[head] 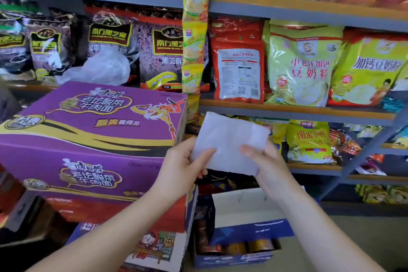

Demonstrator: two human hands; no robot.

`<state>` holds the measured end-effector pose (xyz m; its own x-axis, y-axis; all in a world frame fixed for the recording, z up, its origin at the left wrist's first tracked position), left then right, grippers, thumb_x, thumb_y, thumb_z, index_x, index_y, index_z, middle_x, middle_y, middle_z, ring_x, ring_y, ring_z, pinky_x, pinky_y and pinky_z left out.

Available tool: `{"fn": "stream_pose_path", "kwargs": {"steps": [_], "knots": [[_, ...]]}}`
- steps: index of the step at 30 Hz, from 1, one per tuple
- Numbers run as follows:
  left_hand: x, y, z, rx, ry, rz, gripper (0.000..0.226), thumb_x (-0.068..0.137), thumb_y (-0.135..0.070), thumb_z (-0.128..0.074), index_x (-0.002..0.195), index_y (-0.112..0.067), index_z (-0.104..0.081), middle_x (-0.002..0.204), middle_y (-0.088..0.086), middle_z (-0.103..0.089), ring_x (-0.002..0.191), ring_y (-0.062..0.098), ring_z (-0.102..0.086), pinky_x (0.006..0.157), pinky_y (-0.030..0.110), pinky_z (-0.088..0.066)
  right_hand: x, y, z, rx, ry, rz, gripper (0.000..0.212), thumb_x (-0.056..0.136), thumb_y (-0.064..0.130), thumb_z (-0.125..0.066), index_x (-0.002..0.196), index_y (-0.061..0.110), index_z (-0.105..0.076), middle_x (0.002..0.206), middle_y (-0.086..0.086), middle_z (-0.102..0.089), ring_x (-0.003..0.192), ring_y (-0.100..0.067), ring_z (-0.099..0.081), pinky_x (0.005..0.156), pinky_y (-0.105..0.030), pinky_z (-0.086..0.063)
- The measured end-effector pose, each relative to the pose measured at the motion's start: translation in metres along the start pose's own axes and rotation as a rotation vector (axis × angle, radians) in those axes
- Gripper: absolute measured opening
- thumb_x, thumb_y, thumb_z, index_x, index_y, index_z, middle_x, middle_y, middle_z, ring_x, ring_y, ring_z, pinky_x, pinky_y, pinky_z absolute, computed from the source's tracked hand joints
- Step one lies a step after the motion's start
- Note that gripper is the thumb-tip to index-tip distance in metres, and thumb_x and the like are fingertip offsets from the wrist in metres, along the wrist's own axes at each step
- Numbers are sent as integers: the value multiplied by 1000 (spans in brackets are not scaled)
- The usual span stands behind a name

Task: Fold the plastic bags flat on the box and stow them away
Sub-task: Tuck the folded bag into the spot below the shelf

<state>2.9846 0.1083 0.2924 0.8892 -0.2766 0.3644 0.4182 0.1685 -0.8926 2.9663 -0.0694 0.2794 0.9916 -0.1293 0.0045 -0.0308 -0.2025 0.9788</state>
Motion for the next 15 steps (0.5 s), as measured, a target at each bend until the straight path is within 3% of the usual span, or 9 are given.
{"fn": "stream_pose_path", "kwargs": {"steps": [2, 4, 6, 8, 11, 15], "knots": [[8, 3, -22, 2, 76, 16, 13, 87, -22, -59, 84, -34, -54, 60, -5, -61, 52, 8, -56, 52, 20, -46, 1, 2, 31, -41, -124, 5, 34, 78, 8, -67, 110, 17, -60, 96, 3, -74, 89, -13, -69, 75, -26, -55], [12, 23, -44, 96, 187, 64, 14, 87, -25, -60, 90, -34, -50, 75, -5, -62, 58, 11, -57, 57, 20, -46, 4, -4, 66, -121, -250, -32, 37, 83, 16, -66, 119, 20, -57, 112, 0, -68, 103, -18, -64, 90, -37, -51], [13, 56, -65, 270, 315, 108, 11, 87, -27, -60, 91, -29, -51, 77, -9, -59, 59, 5, -53, 60, 17, -45, 9, -16, 103, -195, -354, -78, 41, 84, 20, -62, 124, 18, -53, 120, -4, -62, 108, -24, -59, 95, -43, -47], [11, 92, -86, 533, 485, 123, 15, 89, -29, -57, 101, -23, -53, 81, -10, -58, 68, 7, -55, 66, 27, -49, 15, -31, 138, -242, -450, -125, 36, 84, 12, -58, 120, 12, -51, 116, -9, -61, 104, -28, -59, 91, -42, -45], [9, 145, -110, 922, 726, 152, 24, 92, -30, -48, 111, -16, -49, 104, 2, -59, 91, 21, -57, 73, 35, -48, 32, -55, 187, -350, -537, -221, 35, 80, 9, -57, 114, 6, -49, 112, -16, -60, 99, -32, -59, 87, -42, -46], [14, 206, -141, 1097, 873, 232, 27, 92, -29, -44, 111, -11, -48, 116, 10, -53, 102, 29, -55, 76, 38, -48, 69, -105, 249, -604, -488, -403, 18, 79, 3, -55, 96, 3, -61, 92, -17, -64, 88, -36, -62, 75, -40, -48]]}}
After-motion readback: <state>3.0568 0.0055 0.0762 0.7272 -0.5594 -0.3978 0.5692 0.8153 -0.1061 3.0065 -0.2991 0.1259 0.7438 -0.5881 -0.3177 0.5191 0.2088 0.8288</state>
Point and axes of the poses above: each hand's wrist, its own x-axis towards the middle knuckle, its own z-axis out of the back of the hand, y = z × x, the point moved 5 cm from there along x, towards the middle knuckle
